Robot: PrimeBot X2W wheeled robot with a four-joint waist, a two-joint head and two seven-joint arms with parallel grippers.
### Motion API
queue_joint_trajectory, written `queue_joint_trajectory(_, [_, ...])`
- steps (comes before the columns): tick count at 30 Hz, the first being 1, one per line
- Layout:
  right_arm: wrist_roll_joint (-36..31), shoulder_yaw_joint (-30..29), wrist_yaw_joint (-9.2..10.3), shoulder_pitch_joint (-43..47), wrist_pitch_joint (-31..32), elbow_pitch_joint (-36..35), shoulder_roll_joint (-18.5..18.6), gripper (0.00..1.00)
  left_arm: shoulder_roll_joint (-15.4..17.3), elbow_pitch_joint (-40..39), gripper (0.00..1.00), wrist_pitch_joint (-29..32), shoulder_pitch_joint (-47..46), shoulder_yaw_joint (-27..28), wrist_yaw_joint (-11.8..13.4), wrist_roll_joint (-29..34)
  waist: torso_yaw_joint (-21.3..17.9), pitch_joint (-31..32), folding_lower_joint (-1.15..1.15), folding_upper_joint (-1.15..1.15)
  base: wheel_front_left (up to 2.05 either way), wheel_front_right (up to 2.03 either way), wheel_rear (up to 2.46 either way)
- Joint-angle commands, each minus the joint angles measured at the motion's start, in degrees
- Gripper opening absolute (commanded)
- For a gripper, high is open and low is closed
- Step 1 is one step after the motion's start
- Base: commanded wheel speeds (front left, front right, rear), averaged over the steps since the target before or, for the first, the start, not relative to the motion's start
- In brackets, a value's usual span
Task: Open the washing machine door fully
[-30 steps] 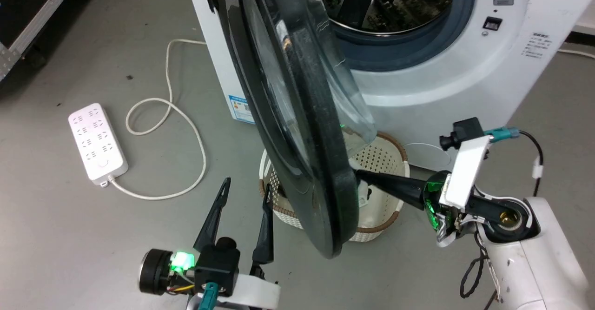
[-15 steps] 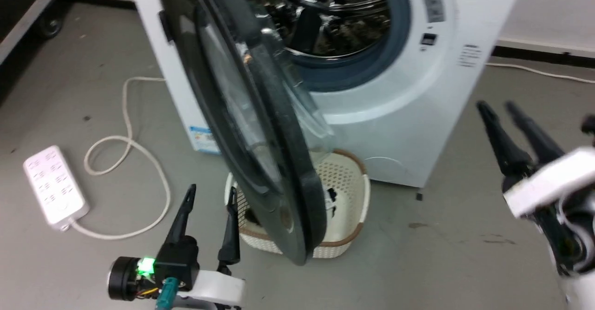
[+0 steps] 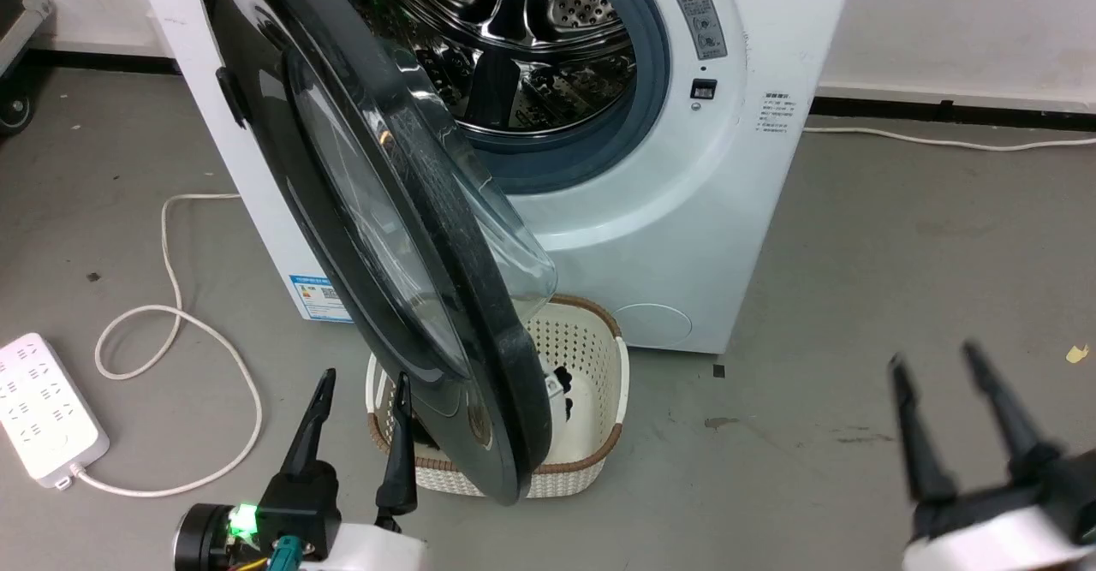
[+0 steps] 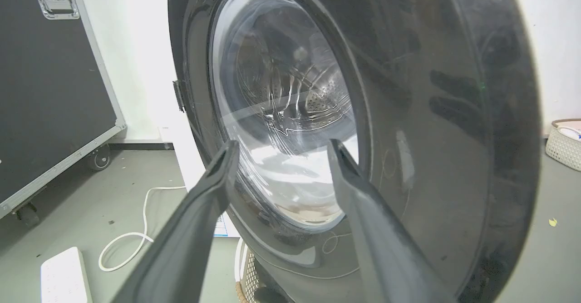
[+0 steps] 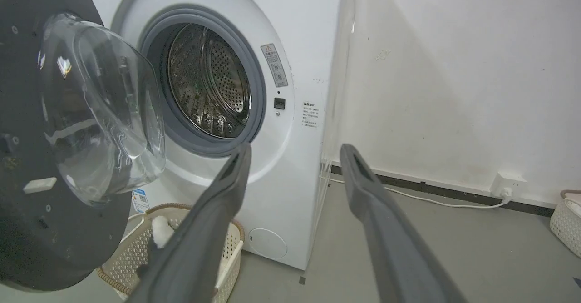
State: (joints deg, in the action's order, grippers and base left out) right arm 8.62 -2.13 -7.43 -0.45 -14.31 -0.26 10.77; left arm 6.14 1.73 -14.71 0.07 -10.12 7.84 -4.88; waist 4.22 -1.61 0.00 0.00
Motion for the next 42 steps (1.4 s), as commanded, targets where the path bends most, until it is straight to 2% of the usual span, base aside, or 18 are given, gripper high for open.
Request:
queue_joint_trajectory(1, [-4.0,-0.89,-0.06,2.67,-0.47,-0.92,-2.57,1.0,-0.15,-0.13,1.0,-0.29,1.05,0.2,-0.52,0.55,-0.2,0.16,0.0,0.0,0.0,0.0,0.0])
queue_joint_trajectory(2, [-10.51,-1.82,-0.06,5.12,-0.62,-1.43,-4.99,1.0,-0.39,-0.05,1.0,-0.29,1.63,0.26,-0.82,0.87,-0.36,0.3,0.0,0.0,0.0,0.0,0.0])
queue_joint_trajectory(3, [-11.12,-2.2,-0.06,5.5,-0.64,-1.8,-5.88,1.0,-0.46,-0.01,1.0,-0.29,1.8,0.32,-0.89,0.97,-0.4,0.31,0.0,0.0,0.0,0.0,0.0])
queue_joint_trajectory(5, [-10.92,-2.83,-0.06,6.41,-0.67,-3.24,-7.49,1.0,-0.77,-0.12,1.0,-0.29,2.02,0.4,-1.01,1.5,-0.3,0.16,0.0,0.0,0.0,0.0,0.0])
queue_joint_trajectory(12, [-8.51,-3.15,-0.06,6.28,-0.68,-3.35,-7.86,1.0,-1.27,-0.02,1.0,-0.29,2.12,0.28,-1.17,2.07,-0.05,0.21,0.0,0.0,0.0,0.0,0.0])
queue_joint_trajectory(13, [-8.12,-3.19,-0.06,6.21,-0.68,-3.29,-7.87,1.0,-1.31,0.06,0.86,-0.29,2.1,0.3,-1.25,2.07,-0.02,0.25,0.0,0.0,0.0,0.0,0.0])
queue_joint_trajectory(14, [-7.88,-3.23,-0.06,6.15,-0.68,-3.23,-7.87,1.0,-1.29,0.17,0.2,-0.29,2.07,0.33,-1.22,2.27,0.0,0.3,0.0,0.0,0.0,0.0,0.0])
queue_joint_trajectory(15, [-7.78,-3.17,-0.06,6.08,-0.68,-3.23,-7.87,1.0,-1.19,0.09,0.0,-0.29,1.98,0.26,-1.18,2.68,0.02,0.36,0.0,0.0,0.0,0.0,0.0])
queue_joint_trajectory(23, [-7.37,-2.68,-0.06,6.13,-0.68,-3.6,-7.88,1.0,-1.3,-1.2,0.0,-0.29,2.38,0.83,-1.04,2.87,0.1,0.87,0.0,0.0,0.0,0.0,0.0])
queue_joint_trajectory(28, [-6.98,-2.47,-0.06,6.12,-0.68,-3.67,-7.89,1.0,-1.69,-4.66,0.0,-0.29,2.35,3.88,-0.16,1.28,-0.52,1.75,0.0,0.0,0.0,0.0,0.0])
queue_joint_trajectory(34, [-6.7,-2.05,-0.06,5.85,-0.69,-3.91,-7.89,1.0,-2.64,-14.78,0.0,-0.29,0.52,8.05,1.39,-0.55,-1.5,1.88,0.0,0.0,0.0,0.0,0.0])
queue_joint_trajectory(35, [-6.7,-2.05,-0.06,5.85,-0.69,-3.91,-7.89,1.0,-2.64,-14.78,0.0,-0.29,0.52,8.05,1.39,-0.55,-1.5,1.88,0.0,0.0,0.0,0.0,0.0])
queue_joint_trajectory(42, [-6.51,-1.86,-0.06,5.68,-0.69,-5.08,-7.89,1.0,-2.99,-27.53,0.0,-0.29,-5.3,9.67,1.14,0.15,-2.51,1.54,0.0,0.0,0.0,0.0,0.0])
